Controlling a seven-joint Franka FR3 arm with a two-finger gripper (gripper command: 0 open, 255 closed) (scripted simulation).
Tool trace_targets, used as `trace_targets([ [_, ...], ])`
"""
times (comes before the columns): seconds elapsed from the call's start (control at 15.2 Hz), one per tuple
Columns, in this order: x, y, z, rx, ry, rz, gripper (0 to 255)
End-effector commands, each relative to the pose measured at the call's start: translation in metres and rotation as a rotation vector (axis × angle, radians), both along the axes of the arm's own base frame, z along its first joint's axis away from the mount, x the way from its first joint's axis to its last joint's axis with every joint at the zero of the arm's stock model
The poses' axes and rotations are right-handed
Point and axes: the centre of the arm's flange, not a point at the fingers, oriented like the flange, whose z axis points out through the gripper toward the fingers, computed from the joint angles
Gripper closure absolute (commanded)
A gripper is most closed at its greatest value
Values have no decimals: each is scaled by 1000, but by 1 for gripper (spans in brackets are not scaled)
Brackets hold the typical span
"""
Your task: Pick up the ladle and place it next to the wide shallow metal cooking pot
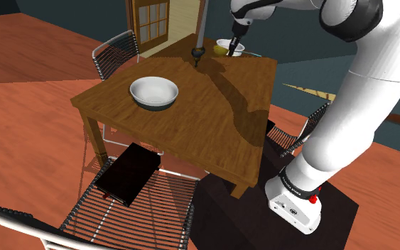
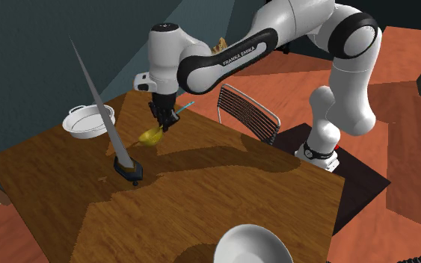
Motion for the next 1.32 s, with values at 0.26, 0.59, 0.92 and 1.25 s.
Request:
trace_targets([
  [0.26, -12, -77, 0, 0, 0, 2, 255],
  [0.59, -20, -142, 0, 0, 0, 2, 255],
  [0.92, -28, -208, 0, 0, 0, 2, 255],
  [1.25, -37, -273, 0, 0, 0, 2, 255],
])
